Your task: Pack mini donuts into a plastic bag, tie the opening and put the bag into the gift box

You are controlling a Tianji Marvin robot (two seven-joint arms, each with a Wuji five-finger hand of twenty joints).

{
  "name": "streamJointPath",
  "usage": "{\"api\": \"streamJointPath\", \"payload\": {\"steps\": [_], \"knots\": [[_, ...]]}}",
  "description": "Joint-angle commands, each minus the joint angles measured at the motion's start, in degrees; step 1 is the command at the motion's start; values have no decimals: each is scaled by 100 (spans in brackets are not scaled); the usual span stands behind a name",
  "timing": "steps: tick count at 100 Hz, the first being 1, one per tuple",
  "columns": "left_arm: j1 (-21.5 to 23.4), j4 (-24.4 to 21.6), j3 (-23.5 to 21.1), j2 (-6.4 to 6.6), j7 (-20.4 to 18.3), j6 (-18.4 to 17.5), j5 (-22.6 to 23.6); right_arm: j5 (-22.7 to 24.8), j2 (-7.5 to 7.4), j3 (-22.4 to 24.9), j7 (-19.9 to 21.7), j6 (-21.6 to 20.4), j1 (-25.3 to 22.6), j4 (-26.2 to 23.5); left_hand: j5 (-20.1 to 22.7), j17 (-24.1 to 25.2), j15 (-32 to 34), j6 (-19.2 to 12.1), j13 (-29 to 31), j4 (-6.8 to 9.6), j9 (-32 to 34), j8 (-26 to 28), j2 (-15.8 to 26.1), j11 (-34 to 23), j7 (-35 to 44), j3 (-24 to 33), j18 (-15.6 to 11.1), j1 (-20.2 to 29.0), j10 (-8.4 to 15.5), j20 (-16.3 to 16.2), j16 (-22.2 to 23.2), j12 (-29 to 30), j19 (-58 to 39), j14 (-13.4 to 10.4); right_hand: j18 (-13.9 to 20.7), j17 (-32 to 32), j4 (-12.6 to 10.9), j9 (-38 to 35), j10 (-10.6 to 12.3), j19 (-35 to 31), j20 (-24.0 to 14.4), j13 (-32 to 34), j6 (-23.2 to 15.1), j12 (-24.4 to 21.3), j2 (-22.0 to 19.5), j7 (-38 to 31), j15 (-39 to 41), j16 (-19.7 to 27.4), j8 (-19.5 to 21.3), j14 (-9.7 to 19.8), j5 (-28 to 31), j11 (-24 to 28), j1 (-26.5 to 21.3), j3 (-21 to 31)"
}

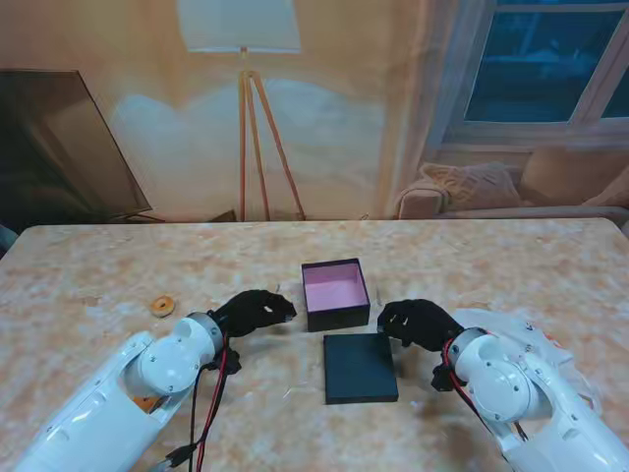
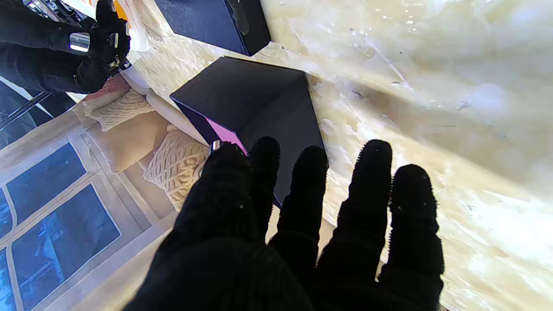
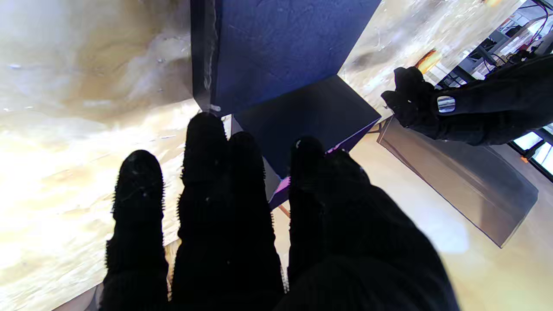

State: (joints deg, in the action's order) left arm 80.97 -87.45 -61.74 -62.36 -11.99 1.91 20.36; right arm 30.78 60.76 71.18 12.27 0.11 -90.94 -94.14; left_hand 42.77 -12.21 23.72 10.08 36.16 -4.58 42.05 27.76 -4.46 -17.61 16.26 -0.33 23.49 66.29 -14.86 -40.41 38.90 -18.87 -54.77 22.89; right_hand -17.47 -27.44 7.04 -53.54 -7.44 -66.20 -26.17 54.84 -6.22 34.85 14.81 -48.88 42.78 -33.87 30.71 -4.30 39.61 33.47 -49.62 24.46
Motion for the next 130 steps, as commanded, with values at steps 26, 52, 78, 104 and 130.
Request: {"api": "streamJointPath", "payload": {"steps": [26, 52, 78, 104, 130], "knots": [[28, -49, -31, -20, -86, 21, -28, 22, 23, 10, 74, -70, -68, -22, 37, 31, 49, -130, -7, 46, -69, 37, -38, -37, 95, -38, -14, 194, 48, 44, -19, -30, -14, 20, -72, 6, -10, -126, 147, 4, -43, 127, -232, 0, -190, -180, 56, -113, 27, 72, 118, 25, -90, -75], [9, -47, -36, -19, -80, -6, -7, -18, 22, -4, 104, -65, 14, 72, 43, 30, 48, -124, 1, 45, -60, 41, -38, -38, 96, -40, -10, 194, 55, 41, -17, -30, -12, 20, -76, 7, -11, -127, 140, 3, -45, 126, -222, 1, -192, -179, 59, -115, 26, 58, 115, 26, -96, -76], [-8, -28, -25, -21, -87, 15, -18, -29, 24, -27, 110, -18, 25, 67, 36, 38, 44, -126, -2, 46, -67, 40, -33, -38, 93, -38, -18, 197, 62, 40, -17, -31, -3, 23, -68, 22, -12, -126, 134, 8, -44, 127, -229, 2, -193, -178, 61, -116, 26, 65, 115, 27, -98, -77], [33, -49, -70, -17, -84, -13, -11, -2, 21, -43, 110, -19, 6, 40, 38, 35, 44, -117, -1, 46, -70, 38, -31, -34, 91, -40, -14, 194, 61, 36, -16, -29, -3, 22, -75, 11, -12, -131, 134, 9, -46, 127, -230, 2, -194, -178, 57, -114, 26, 68, 114, 26, -97, -80], [70, -83, -89, -5, -108, -22, 20, 76, -23, -1, 300, -76, 53, -30, 37, 35, 49, -128, 10, 43, -63, 39, -30, -31, 89, -45, -7, 187, 63, 33, -13, -27, -4, 17, -78, 0, -10, -134, 128, 6, -47, 138, -244, -2, -191, -176, 56, -112, 24, 71, 119, 18, -90, -86]]}}
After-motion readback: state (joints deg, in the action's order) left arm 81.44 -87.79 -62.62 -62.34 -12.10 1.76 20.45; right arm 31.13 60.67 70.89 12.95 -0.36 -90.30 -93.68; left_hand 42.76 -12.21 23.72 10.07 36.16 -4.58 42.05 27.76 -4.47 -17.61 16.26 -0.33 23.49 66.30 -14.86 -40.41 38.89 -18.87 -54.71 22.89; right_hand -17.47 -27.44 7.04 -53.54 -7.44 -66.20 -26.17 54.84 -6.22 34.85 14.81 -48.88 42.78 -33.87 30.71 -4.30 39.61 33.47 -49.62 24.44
